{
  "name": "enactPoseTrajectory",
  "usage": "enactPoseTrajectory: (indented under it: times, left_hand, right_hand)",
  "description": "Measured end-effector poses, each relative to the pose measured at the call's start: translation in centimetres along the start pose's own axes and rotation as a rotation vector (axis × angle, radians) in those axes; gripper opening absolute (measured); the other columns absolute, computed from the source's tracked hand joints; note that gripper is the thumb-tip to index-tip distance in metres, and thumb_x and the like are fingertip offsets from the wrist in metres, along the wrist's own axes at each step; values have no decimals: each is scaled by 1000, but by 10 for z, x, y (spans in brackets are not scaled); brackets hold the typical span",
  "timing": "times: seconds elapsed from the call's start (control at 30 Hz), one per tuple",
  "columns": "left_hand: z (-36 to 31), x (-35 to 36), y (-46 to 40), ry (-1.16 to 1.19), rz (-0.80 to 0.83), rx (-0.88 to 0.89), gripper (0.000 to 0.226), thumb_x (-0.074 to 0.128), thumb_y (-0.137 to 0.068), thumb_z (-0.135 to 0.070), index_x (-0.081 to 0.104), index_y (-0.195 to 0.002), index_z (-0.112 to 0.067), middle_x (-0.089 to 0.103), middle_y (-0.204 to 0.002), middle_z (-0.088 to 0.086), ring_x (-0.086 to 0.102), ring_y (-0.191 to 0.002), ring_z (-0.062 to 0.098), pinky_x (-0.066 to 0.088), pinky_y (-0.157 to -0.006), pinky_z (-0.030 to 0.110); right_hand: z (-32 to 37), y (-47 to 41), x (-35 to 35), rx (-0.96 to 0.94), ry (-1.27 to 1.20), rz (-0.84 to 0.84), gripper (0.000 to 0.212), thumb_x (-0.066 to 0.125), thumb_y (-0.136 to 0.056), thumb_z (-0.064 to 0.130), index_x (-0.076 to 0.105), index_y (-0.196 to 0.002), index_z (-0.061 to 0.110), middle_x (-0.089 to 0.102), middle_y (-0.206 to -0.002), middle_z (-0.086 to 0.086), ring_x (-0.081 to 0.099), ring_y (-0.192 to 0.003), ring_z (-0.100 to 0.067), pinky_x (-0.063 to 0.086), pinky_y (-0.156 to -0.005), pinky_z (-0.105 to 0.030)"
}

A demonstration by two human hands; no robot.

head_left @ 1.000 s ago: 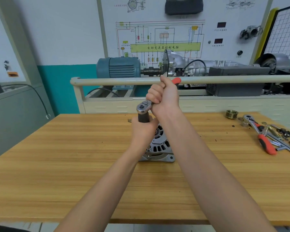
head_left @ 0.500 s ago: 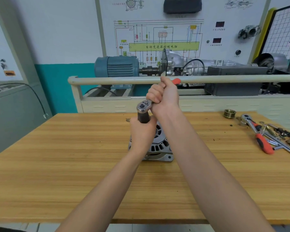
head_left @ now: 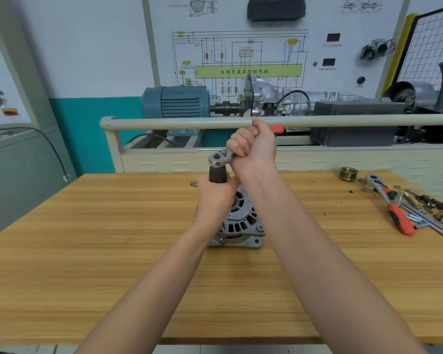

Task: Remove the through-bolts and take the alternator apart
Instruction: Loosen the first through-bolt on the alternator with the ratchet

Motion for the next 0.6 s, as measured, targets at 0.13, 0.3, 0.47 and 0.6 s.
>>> enactPoseTrajectory:
  times: [0.13, 0.3, 0.47, 0.6]
  left_hand:
    - [0, -2, 4, -82, 208, 81, 40, 64, -73, 3, 38, -50, -18, 36, -42, -8, 31, -39, 7, 30, -44, 19]
    - [-12, -3, 12, -299, 782, 49, 38, 69, -71, -15, 43, -44, -22, 41, -44, -4, 36, -42, 10, 33, -46, 19]
    - [-5, -4, 6, -72, 118, 23, 40, 58, -79, 1, 37, -50, -16, 35, -40, -9, 29, -36, 6, 27, -40, 18]
    - [0, -7, 6, -84, 169, 56, 43, 60, -77, 1, 35, -48, -19, 35, -41, -10, 29, -37, 6, 27, -41, 17]
  right_hand:
    - [-3, 3, 5, 244, 94, 115, 52, 43, -98, 19, 34, -47, 17, 21, -36, 7, 17, -24, -7, 14, -25, -18]
    - [-12, 6, 10, 566, 285, 276, 55, 41, -99, 24, 34, -45, 15, 26, -34, 5, 11, -30, -2, 14, -23, -15]
    - [-8, 2, 6, 150, 76, 63, 48, 46, -98, 20, 33, -52, 18, 22, -36, 8, 17, -24, -5, 14, -25, -16]
    - [-6, 7, 7, 120, 159, 70, 46, 45, -98, 19, 31, -54, 19, 21, -37, 8, 17, -26, -6, 15, -25, -17]
Point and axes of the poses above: each hand's wrist, its own y-axis away from the middle knuckle, its own x-axis out of the palm, z = x × y, the point moved 4 cm from there along -y, towards the middle knuckle
